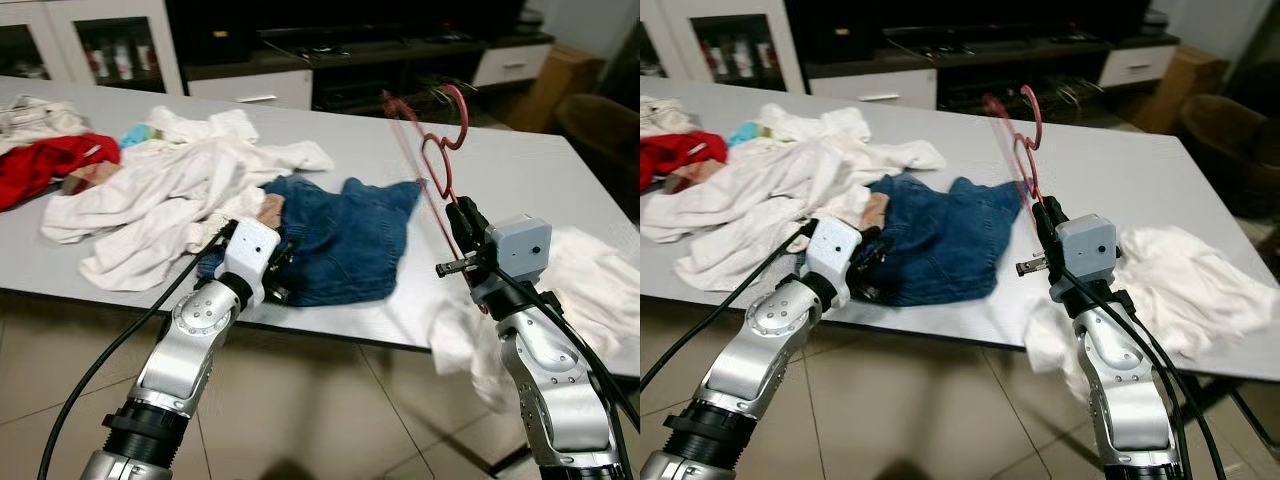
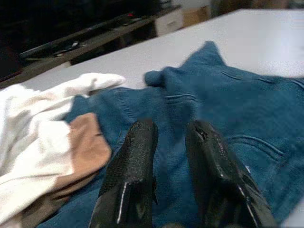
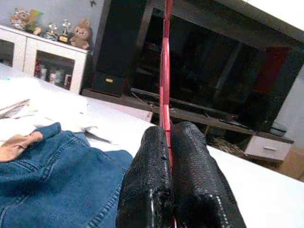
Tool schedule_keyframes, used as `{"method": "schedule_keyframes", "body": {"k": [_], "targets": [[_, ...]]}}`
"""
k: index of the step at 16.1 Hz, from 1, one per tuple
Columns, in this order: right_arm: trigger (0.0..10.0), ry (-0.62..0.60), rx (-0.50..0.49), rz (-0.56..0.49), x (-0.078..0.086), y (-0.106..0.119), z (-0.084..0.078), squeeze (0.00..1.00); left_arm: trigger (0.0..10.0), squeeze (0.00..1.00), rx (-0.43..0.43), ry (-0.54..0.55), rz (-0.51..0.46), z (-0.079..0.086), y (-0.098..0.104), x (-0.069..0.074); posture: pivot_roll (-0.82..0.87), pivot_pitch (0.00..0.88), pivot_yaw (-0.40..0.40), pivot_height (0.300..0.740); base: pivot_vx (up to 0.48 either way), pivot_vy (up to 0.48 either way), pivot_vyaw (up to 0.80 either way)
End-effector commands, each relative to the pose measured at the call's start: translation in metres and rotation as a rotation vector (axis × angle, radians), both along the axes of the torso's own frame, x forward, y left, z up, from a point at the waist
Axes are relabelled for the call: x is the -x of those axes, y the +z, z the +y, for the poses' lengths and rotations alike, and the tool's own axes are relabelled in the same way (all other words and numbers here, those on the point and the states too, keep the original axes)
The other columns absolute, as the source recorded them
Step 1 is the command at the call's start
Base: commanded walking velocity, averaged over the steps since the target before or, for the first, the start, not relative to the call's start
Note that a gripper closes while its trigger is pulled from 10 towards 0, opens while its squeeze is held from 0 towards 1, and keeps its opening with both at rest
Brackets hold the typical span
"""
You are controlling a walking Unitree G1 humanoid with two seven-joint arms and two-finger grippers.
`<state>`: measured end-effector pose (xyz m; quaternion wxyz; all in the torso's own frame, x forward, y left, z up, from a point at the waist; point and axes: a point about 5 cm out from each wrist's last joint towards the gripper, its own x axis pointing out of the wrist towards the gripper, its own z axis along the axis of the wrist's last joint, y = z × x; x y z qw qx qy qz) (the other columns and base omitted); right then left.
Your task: Hang hanger
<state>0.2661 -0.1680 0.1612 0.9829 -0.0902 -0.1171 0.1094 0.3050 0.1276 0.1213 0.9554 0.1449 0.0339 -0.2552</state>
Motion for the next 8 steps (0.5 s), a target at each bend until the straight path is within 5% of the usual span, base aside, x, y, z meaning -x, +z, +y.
{"method": "schedule_keyframes", "body": {"k": [1, 5, 8], "targets": [[10.0, 0.005, -0.001, -0.012, -0.001, 0.004, 0.0, 0.0, 10.0, 0.0, -0.046, -0.037, -0.016, 0.001, 0.004, -0.004, -0.07, 0.0, -0.035, 0.74, 0.0, 0.0, 0.0], [10.0, 0.023, -0.001, -0.001, 0.0, 0.003, 0.002, 0.0, 10.0, 0.0, -0.277, -0.205, -0.007, 0.023, 0.001, -0.005, -0.07, 0.0, -0.038, 0.74, 0.0, 0.0, 0.0], [10.0, 0.032, -0.001, 0.008, 0.0, 0.001, 0.003, 0.0, 10.0, 0.0, -0.41, -0.225, 0.017, 0.057, 0.01, -0.017, -0.06, 0.0, -0.038, 0.74, 0.0, 0.0, 0.0]]}}
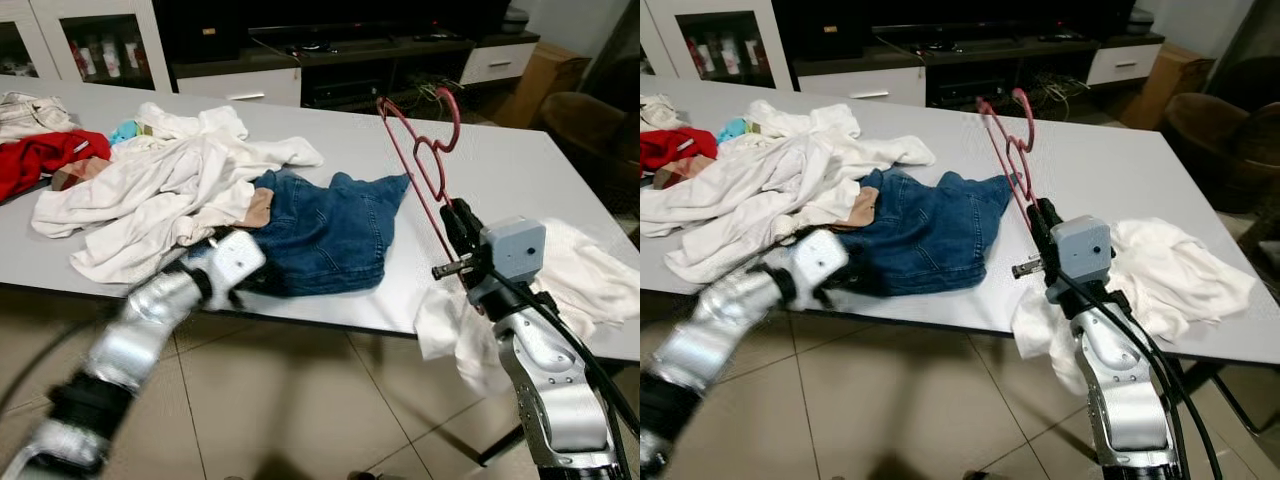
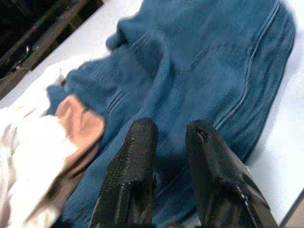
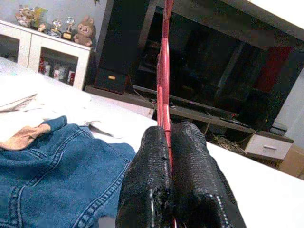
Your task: Hang hanger
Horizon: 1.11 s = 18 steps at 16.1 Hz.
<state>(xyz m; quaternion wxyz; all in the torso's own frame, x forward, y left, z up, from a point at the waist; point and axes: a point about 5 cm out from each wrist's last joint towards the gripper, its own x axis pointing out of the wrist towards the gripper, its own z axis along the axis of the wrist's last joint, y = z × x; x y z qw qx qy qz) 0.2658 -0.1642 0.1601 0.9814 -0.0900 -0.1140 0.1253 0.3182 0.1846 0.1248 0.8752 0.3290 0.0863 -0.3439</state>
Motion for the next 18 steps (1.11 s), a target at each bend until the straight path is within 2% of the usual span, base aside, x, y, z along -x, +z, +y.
{"method": "schedule_keyframes", "body": {"k": [1, 3, 9, 12, 15, 16, 17, 18], "targets": [[10.0, 0.003, -0.005, 0.001, 0.0, 0.002, -0.001, 0.0, 10.0, 0.0, -0.022, -0.014, -0.024, 0.004, 0.01, -0.007, -0.06, 0.0, -0.036, 0.74, 0.0, 0.0, 0.0], [10.0, 0.007, -0.006, 0.002, -0.001, 0.002, 0.001, 0.0, 10.0, 0.0, -0.039, -0.018, -0.033, 0.008, 0.013, -0.012, -0.06, 0.0, -0.035, 0.74, 0.0, 0.0, 0.0], [10.0, 0.008, -0.005, 0.005, 0.0, 0.001, 0.001, 0.0, 10.0, 0.0, -0.036, -0.061, -0.029, -0.002, 0.006, -0.014, -0.07, 0.0, -0.032, 0.74, 0.0, 0.0, 0.0], [10.0, 0.013, -0.001, 0.005, 0.0, 0.002, 0.0, 0.0, 10.0, 0.0, -0.012, -0.044, -0.049, 0.002, 0.008, -0.02, -0.07, 0.0, -0.039, 0.74, 0.0, 0.0, 0.0], [10.0, 0.02, -0.002, 0.009, 0.001, 0.001, 0.003, 0.0, 10.0, 0.0, 0.032, -0.075, -0.05, 0.004, 0.009, -0.023, -0.08, 0.0, -0.036, 0.74, 0.0, 0.0, 0.0], [10.0, 0.02, -0.002, 0.01, 0.001, 0.001, 0.003, 0.0, 10.0, 0.52, 0.036, -0.083, -0.05, 0.005, 0.009, -0.023, -0.08, 0.0, -0.036, 0.74, 0.0, 0.0, 0.0], [10.0, 0.021, -0.004, 0.01, 0.002, 0.001, 0.004, 0.0, 10.0, 1.0, 0.031, -0.138, -0.036, 0.006, 0.007, -0.021, -0.08, 0.0, -0.031, 0.74, 0.0, 0.0, 0.0], [10.0, 0.019, -0.005, 0.011, 0.002, 0.0, 0.004, 0.0, 10.0, 1.0, 0.016, -0.164, -0.037, 0.006, 0.005, -0.02, -0.08, 0.0, -0.031, 0.74, 0.0, 0.0, 0.0]]}}
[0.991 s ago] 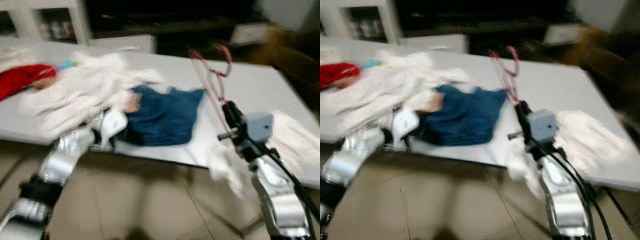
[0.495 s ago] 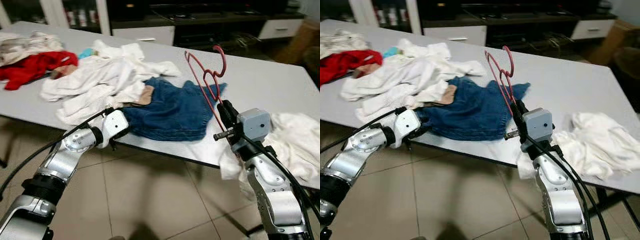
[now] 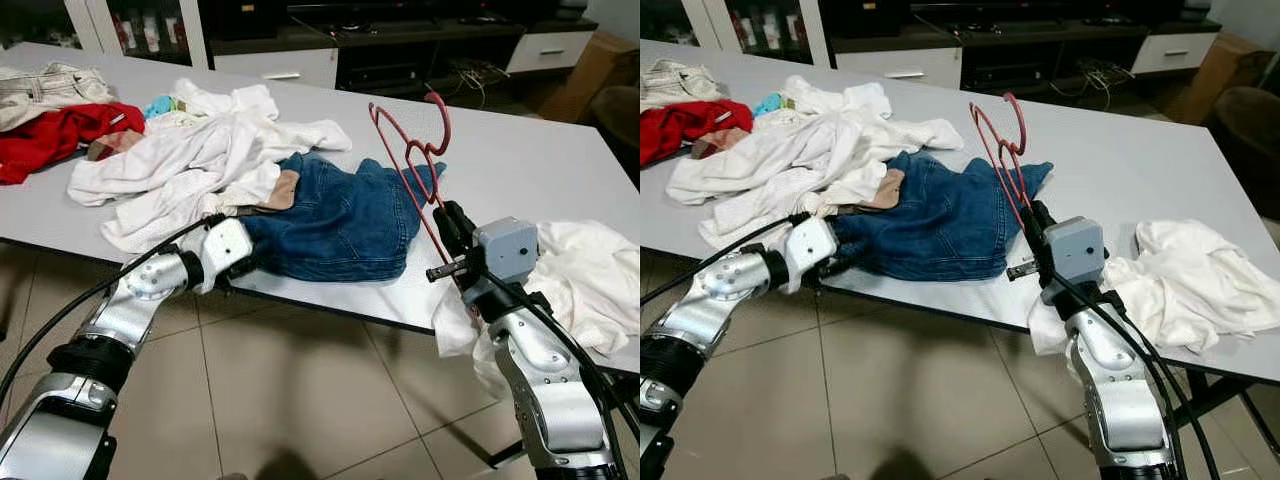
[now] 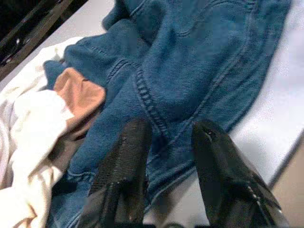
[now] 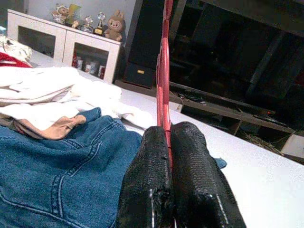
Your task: Hang hanger
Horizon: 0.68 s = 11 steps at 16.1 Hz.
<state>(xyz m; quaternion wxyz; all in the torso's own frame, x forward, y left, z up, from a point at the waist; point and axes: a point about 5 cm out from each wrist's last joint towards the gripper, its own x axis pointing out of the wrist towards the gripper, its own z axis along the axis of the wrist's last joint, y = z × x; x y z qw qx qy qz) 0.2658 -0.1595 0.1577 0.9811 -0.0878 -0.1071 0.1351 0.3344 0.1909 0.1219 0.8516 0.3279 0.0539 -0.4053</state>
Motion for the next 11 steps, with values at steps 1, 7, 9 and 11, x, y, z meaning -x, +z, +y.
{"method": "schedule_keyframes", "body": {"k": [1, 7, 9, 11], "targets": [[10.0, 0.0, -0.006, -0.004, 0.002, 0.002, 0.0, 0.0, 10.0, 1.0, -0.006, -0.025, -0.03, 0.0, 0.008, -0.004, -0.08, 0.0, -0.031, 0.74, 0.0, 0.0, 0.0], [10.0, 0.016, -0.022, -0.008, 0.001, 0.003, 0.01, 0.0, 10.0, 0.0, -0.069, 0.07, -0.053, 0.007, -0.008, -0.009, -0.09, 0.0, -0.022, 0.74, 0.0, 0.0, 0.0], [10.0, 0.022, -0.021, -0.012, -0.001, 0.004, 0.01, 0.0, 10.0, 0.0, -0.066, 0.1, -0.025, 0.007, -0.014, -0.01, -0.08, 0.0, -0.029, 0.74, 0.0, 0.0, 0.0], [10.0, 0.022, -0.02, -0.015, -0.003, 0.005, 0.01, 0.0, 10.0, 0.0, -0.059, 0.115, 0.012, 0.007, -0.019, -0.01, -0.08, 0.0, -0.029, 0.74, 0.0, 0.0, 0.0]]}}
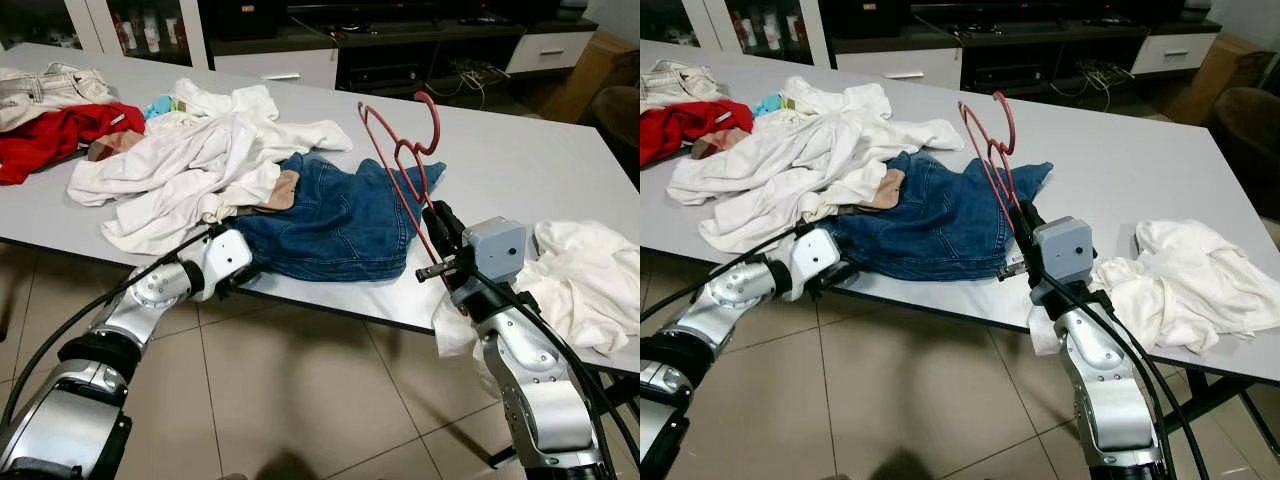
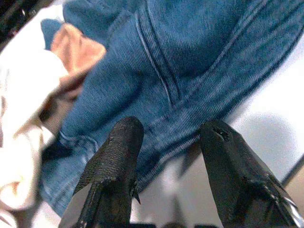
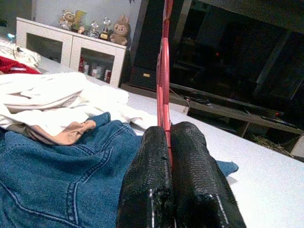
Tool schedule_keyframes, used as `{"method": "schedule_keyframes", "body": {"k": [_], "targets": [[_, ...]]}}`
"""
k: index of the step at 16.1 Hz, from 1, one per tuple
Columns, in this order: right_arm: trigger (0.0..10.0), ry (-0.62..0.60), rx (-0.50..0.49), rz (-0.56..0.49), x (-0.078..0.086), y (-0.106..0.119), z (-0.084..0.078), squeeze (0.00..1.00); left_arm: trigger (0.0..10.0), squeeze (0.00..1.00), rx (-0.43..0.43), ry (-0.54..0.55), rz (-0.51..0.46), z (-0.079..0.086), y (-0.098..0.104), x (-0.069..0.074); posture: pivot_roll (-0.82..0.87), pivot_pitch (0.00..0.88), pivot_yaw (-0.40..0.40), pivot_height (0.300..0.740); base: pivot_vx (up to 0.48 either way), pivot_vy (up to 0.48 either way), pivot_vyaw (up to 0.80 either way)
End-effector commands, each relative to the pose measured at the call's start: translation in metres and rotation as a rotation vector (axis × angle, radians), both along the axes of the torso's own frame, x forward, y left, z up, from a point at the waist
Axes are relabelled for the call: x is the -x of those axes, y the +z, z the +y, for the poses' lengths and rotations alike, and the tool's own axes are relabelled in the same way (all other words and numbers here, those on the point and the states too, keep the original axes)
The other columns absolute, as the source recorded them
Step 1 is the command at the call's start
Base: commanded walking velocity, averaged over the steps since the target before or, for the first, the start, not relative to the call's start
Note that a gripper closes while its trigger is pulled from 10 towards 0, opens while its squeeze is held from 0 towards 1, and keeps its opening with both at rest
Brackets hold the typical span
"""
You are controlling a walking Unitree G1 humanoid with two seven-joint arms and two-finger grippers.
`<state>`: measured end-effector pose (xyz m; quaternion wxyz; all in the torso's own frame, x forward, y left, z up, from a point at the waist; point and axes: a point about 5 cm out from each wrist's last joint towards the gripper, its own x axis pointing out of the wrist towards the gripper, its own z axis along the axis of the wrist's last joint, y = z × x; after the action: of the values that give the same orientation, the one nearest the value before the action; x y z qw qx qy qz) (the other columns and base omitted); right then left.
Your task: Hang hanger
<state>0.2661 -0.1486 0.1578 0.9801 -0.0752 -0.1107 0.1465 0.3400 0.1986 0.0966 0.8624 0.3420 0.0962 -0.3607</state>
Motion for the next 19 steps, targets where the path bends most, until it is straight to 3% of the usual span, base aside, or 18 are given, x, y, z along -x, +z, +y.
{"method": "schedule_keyframes", "body": {"k": [1, 2, 3, 4, 9, 11, 12, 13, 14, 16, 19], "targets": [[10.0, -0.003, 0.005, -0.015, -0.003, 0.005, -0.002, 0.0, 10.0, 0.0, 0.039, -0.025, 0.021, -0.007, 0.001, -0.001, -0.07, 0.0, -0.034, 0.74, 0.0, 0.0, 0.0], [10.0, -0.003, 0.005, -0.015, -0.003, 0.005, -0.002, 0.0, 10.0, 0.0, 0.049, -0.049, 0.039, -0.011, -0.001, 0.0, -0.07, 0.0, -0.034, 0.74, 0.0, 0.0, 0.0], [10.0, -0.002, 0.006, -0.015, -0.003, 0.005, -0.001, 0.0, 3.6, 0.0, 0.055, -0.084, 0.052, -0.015, -0.003, 0.003, -0.08, 0.0, -0.034, 0.74, 0.0, 0.0, 0.0], [10.0, -0.001, 0.006, -0.016, -0.003, 0.006, -0.001, 0.0, 0.0, 0.0, 0.078, -0.164, 0.085, -0.026, -0.008, 0.01, -0.08, 0.0, -0.033, 0.74, 0.0, 0.0, 0.0], [10.0, -0.008, 0.002, -0.015, -0.003, 0.006, -0.002, 0.0, 0.0, 0.0, 0.119, -0.284, 0.129, -0.04, -0.012, 0.02, -0.08, 0.0, -0.034, 0.74, 0.0, 0.0, 0.0], [10.0, -0.007, 0.002, -0.015, -0.004, 0.006, -0.002, 0.0, 0.0, 0.0, 0.116, -0.236, 0.087, -0.043, -0.01, 0.015, -0.08, 0.0, -0.034, 0.74, 0.0, 0.0, 0.0], [10.0, -0.004, 0.002, -0.016, -0.004, 0.006, -0.001, 0.0, 6.5, 0.0, 0.143, -0.167, 0.034, -0.044, -0.006, 0.01, -0.08, 0.0, -0.034, 0.74, 0.0, 0.0, 0.0], [10.0, -0.004, 0.002, -0.016, -0.004, 0.006, -0.001, 0.0, 10.0, 0.0, 0.183, -0.124, 0.007, -0.044, -0.002, 0.006, -0.08, 0.0, -0.034, 0.74, 0.0, 0.0, 0.0], [10.0, -0.006, 0.001, -0.015, -0.003, 0.005, -0.001, 0.0, 10.0, 0.0, 0.351, 0.002, -0.038, -0.045, 0.008, -0.002, -0.08, 0.0, -0.033, 0.74, 0.0, 0.0, 0.0], [10.0, -0.007, 0.001, -0.013, -0.002, 0.004, -0.001, 0.0, 10.0, 0.0, 0.531, 0.123, -0.062, -0.042, 0.018, -0.007, -0.08, 0.0, -0.032, 0.74, 0.0, 0.0, 0.0], [10.0, -0.007, 0.002, -0.01, -0.002, 0.004, -0.001, 0.0, 10.0, 0.0, 0.652, 0.168, -0.053, -0.043, 0.023, -0.006, -0.07, 0.0, -0.033, 0.74, 0.0, 0.0, 0.0]]}}
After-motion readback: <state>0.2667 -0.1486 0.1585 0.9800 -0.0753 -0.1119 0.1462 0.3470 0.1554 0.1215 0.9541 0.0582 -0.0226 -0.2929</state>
